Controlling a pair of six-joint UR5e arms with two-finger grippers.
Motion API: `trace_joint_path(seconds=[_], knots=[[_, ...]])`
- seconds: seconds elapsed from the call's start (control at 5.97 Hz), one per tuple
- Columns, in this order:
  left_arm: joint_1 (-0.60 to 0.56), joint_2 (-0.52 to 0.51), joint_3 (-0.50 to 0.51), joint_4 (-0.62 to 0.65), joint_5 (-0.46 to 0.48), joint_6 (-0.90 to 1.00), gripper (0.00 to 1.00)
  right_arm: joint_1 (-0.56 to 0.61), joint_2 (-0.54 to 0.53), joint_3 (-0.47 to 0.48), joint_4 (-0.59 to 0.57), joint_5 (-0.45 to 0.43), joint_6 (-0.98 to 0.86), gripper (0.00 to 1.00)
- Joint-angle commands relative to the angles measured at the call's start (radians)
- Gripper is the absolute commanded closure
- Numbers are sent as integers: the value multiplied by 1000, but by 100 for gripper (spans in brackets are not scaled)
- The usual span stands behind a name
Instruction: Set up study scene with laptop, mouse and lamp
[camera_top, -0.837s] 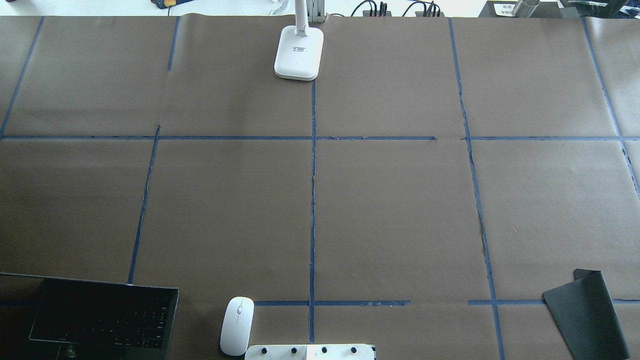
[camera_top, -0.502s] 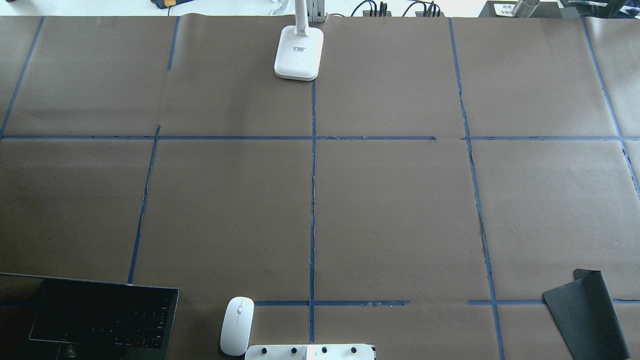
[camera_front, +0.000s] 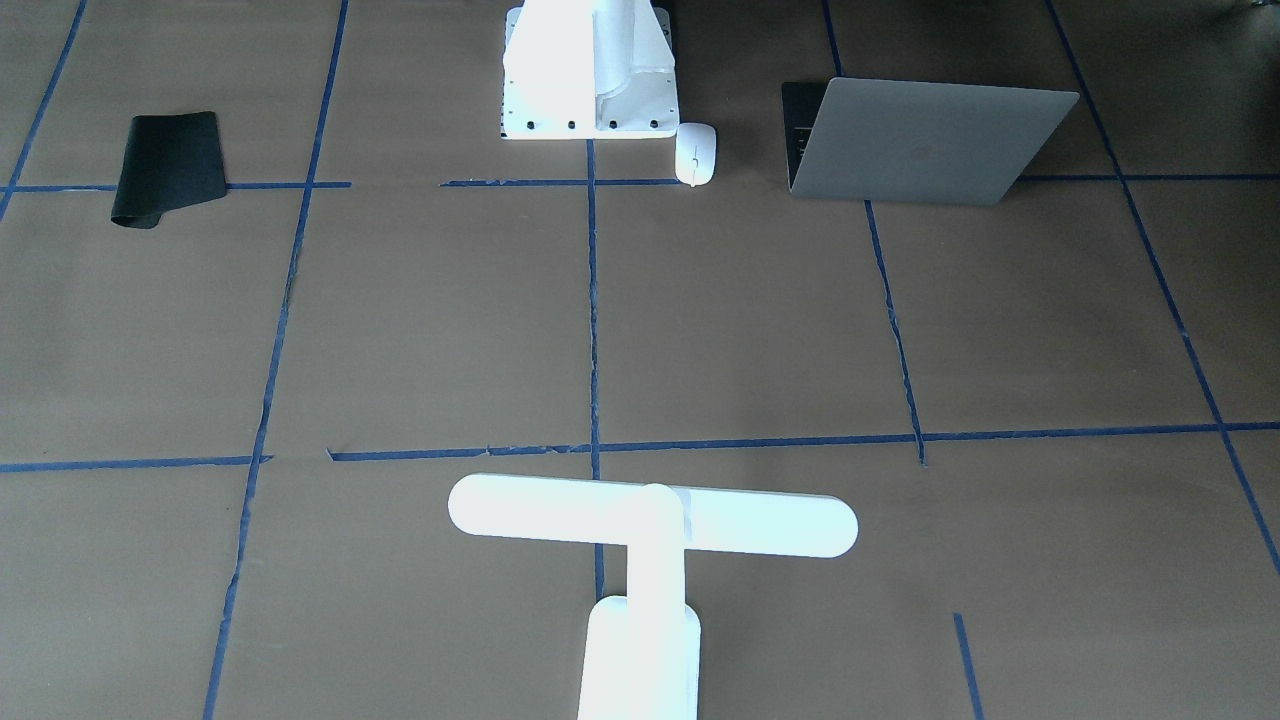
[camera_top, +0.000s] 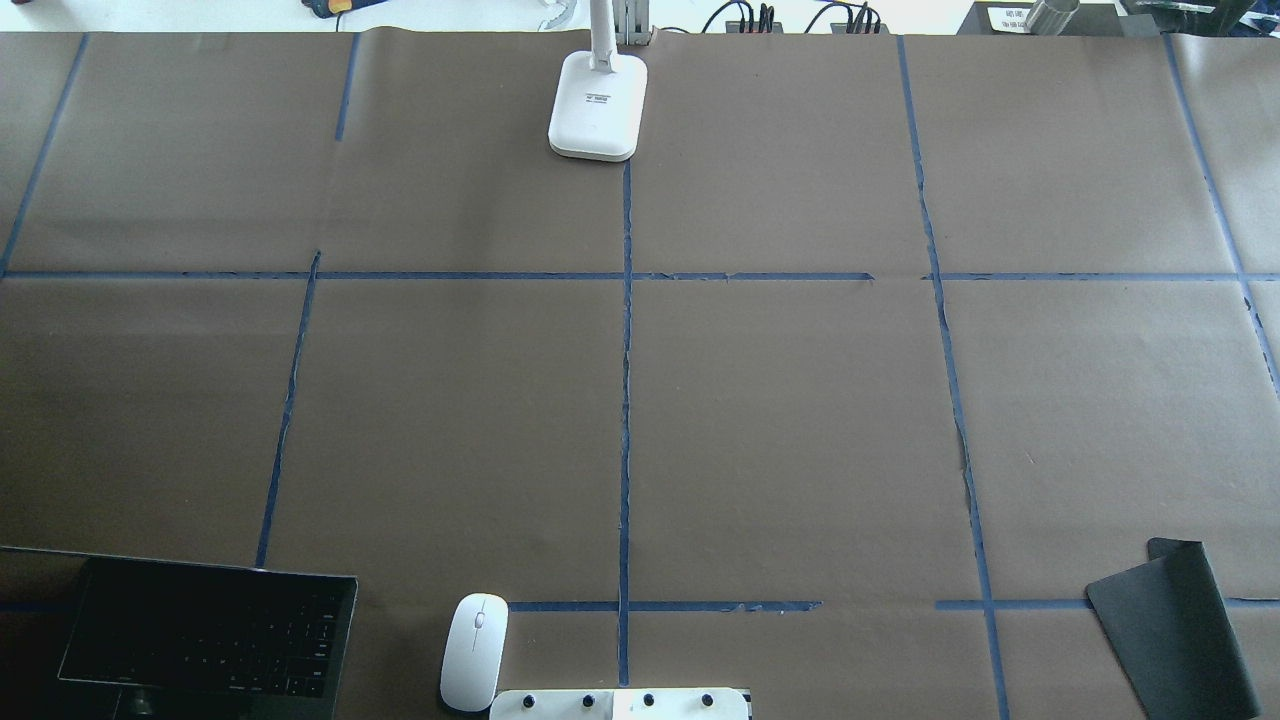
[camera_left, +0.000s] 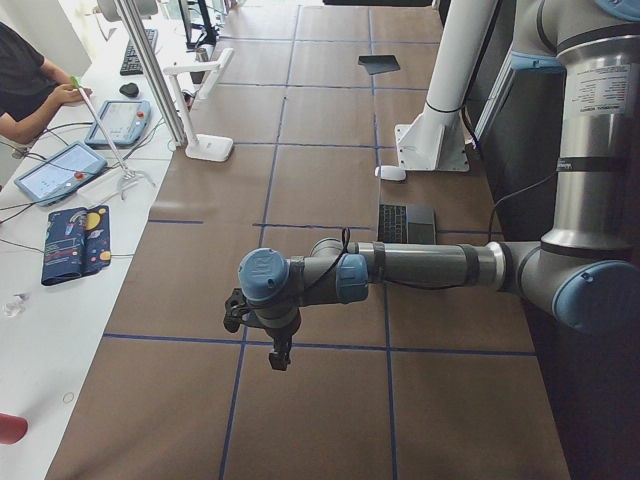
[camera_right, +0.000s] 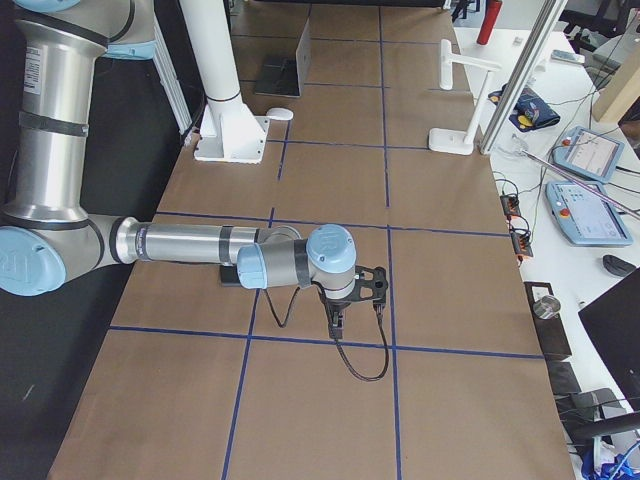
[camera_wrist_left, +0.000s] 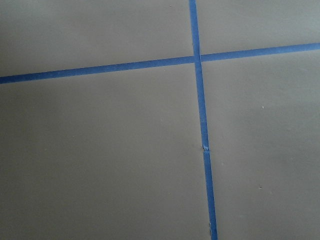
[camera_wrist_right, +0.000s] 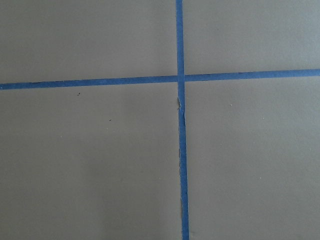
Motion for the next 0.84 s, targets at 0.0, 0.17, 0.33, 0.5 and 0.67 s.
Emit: trace_joint_path(seconds=[0.0, 0.17, 0.33, 0.5, 0.67], knots=[[-1, 0, 1, 0, 0, -4, 0, 0, 2, 0, 2, -1, 0, 0], [-1, 0, 1, 0, 0, -6, 0, 0, 5, 2, 4, -2, 0, 0], [-1, 0, -1, 0, 0, -7, 0, 0, 6, 3, 2, -2, 0, 0], [-1, 0, -7, 1, 0, -10, 0, 0, 6, 7, 4, -3, 0, 0], [-1, -2, -39, 6, 3, -68, 0, 0, 6, 8, 4, -3, 0, 0]])
